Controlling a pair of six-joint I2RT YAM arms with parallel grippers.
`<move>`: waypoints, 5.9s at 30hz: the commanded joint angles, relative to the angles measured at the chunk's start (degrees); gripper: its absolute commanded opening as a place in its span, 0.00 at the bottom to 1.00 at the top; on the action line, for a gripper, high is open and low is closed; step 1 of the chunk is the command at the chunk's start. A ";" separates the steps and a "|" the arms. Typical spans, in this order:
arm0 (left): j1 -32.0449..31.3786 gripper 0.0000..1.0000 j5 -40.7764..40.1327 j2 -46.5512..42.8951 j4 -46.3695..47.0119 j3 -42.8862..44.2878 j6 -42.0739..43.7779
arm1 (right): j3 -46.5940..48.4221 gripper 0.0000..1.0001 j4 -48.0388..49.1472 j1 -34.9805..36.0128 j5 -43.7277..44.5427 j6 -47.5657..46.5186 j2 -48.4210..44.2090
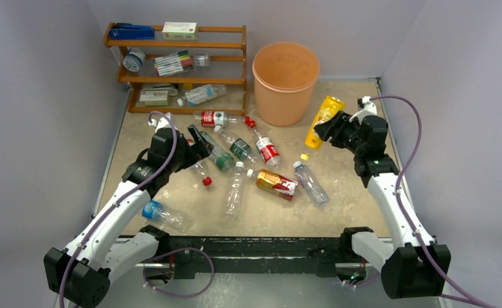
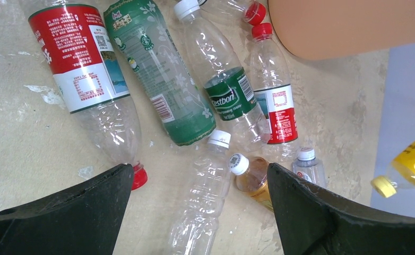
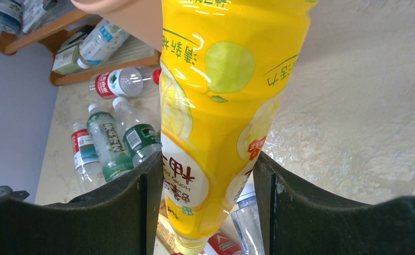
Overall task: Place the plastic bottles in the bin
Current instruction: Pick up the plastic bottle at the center of the board, then place the plastic bottle in the trash bin, then pick up the plastic bottle at the center of the board.
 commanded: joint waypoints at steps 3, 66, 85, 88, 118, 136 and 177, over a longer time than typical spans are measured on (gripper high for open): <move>-0.39 0.97 0.14 -1.90 2.10 -0.30 -1.11 | 10.55 0.39 -5.12 0.07 1.15 -2.20 -2.12; -0.35 0.97 -1.87 -10.59 -6.73 1.00 -2.58 | 52.49 0.88 2.64 5.43 2.77 -3.21 38.84; -0.34 0.97 0.08 -16.54 -4.66 -2.67 -3.26 | 15.60 1.00 -6.20 5.52 -2.68 -8.39 2.52; -0.33 0.97 0.56 -17.39 -4.09 -3.82 -3.74 | 11.16 1.00 -6.93 5.56 -4.81 -7.82 -0.33; -0.33 0.97 -7.07 -18.31 -14.28 -9.59 -13.38 | -12.12 0.96 1.27 6.12 -8.71 -6.11 -0.67; -0.38 0.97 -4.29 -11.62 -8.71 -11.28 -12.31 | -6.95 0.89 0.67 15.29 0.68 -6.45 7.18; -0.33 0.96 -0.48 -12.40 -5.28 -15.71 -11.66 | 2.38 0.75 -5.87 45.93 14.90 -7.69 26.36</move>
